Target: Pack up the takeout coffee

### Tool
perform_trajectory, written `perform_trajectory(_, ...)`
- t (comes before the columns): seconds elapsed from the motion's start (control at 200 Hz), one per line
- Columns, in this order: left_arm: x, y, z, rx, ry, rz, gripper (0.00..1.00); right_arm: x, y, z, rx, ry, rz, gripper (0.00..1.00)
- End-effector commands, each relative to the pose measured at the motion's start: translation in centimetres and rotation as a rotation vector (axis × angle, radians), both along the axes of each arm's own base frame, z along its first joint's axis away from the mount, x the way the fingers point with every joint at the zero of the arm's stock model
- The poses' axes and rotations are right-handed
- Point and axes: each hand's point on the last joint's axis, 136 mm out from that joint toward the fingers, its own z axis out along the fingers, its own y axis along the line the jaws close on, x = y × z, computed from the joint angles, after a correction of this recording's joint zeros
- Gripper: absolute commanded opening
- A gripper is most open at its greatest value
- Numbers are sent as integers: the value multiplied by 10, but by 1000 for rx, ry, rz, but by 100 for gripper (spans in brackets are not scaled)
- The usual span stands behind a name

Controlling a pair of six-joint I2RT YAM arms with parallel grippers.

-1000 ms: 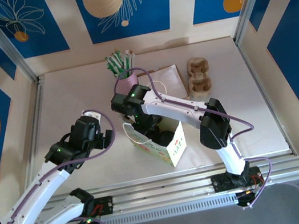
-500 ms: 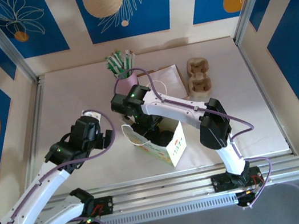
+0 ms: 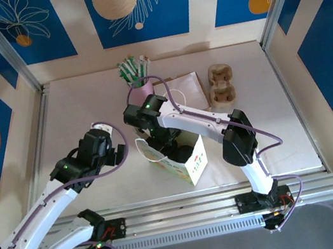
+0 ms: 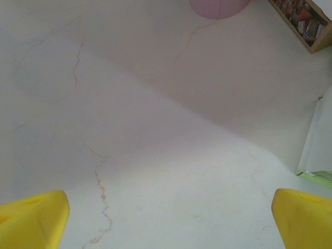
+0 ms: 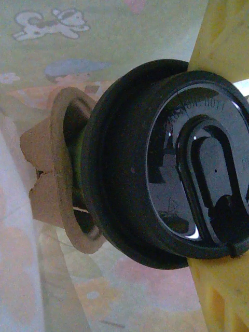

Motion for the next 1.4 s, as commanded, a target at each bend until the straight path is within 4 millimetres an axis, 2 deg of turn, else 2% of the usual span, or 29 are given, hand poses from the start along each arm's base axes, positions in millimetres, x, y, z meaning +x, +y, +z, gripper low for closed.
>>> perform_trajectory(0.0, 0, 3, -3, 8, 4, 2, 100, -12, -13, -7, -76, 46, -6, 76)
perform_trajectory(0.93, 0, 4, -3, 12, 3, 5, 100, -15, -11, 4, -58, 33, -2, 72)
perform_trajectory(1.395, 0, 4, -3, 13, 3, 5, 100, -14, -9, 28, -33, -4, 10, 70)
